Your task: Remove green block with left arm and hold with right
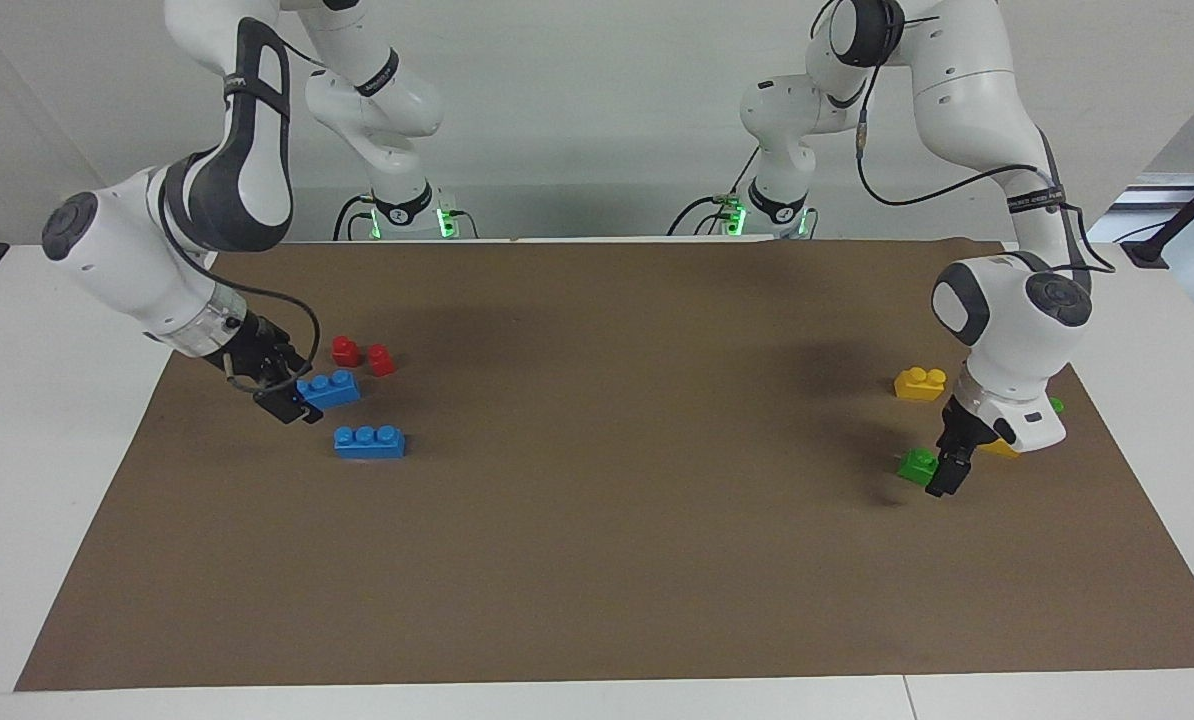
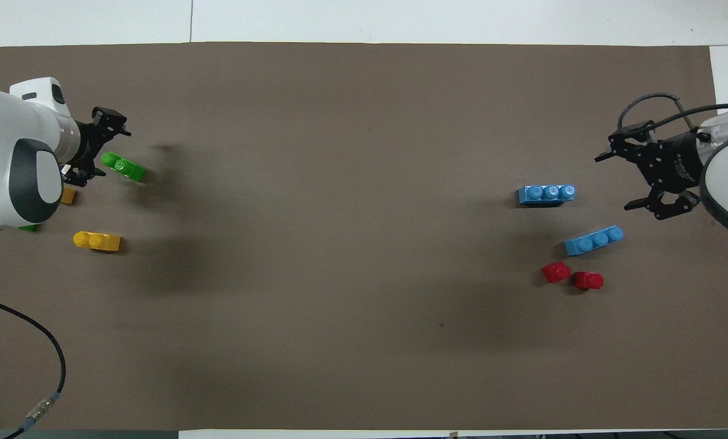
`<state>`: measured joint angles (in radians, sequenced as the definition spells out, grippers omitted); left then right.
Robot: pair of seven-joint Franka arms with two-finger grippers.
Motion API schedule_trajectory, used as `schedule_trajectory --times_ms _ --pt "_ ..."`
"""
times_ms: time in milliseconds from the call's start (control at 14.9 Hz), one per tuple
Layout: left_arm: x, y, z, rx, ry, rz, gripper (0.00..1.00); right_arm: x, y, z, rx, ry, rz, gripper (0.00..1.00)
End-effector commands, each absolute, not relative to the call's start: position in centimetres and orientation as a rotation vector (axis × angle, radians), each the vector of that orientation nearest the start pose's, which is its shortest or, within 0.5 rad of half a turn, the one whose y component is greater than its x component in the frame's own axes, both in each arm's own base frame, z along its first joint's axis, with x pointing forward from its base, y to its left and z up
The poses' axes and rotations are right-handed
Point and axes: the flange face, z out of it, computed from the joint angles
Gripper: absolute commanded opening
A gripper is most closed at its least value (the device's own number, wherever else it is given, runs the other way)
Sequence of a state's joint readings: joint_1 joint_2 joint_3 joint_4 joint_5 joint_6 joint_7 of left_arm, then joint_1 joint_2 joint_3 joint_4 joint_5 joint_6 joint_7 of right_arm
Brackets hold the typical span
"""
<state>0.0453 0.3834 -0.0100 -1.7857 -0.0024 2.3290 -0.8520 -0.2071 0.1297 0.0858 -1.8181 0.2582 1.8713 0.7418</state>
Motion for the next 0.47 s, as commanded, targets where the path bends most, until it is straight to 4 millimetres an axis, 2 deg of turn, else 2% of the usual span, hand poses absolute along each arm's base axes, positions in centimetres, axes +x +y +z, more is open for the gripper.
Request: schedule_trajectory --times_ms 0,201,335,402 --pt "64.5 1.3 40.5 -2.952 -1.166 -0.196 1.0 56.7 -4.9 50.4 -2.805 0.968 0.159 1.0" --pt "62.6 0.0 44.6 -3.032 -0.872 -0.141 1.0 54.1 -2.8 54.4 -2.963 0.636 0.136 1.0" --pt "61.0 -0.1 47.3 -3.063 -0.705 -0.101 1.0 52.9 -0.7 56.2 -3.028 0.471 0.132 1.0" --pt "60.2 -0.3 48.8 -3.083 -0.6 -0.086 1.0 52.6 -0.4 56.9 -3.069 0.372 0.122 1.0"
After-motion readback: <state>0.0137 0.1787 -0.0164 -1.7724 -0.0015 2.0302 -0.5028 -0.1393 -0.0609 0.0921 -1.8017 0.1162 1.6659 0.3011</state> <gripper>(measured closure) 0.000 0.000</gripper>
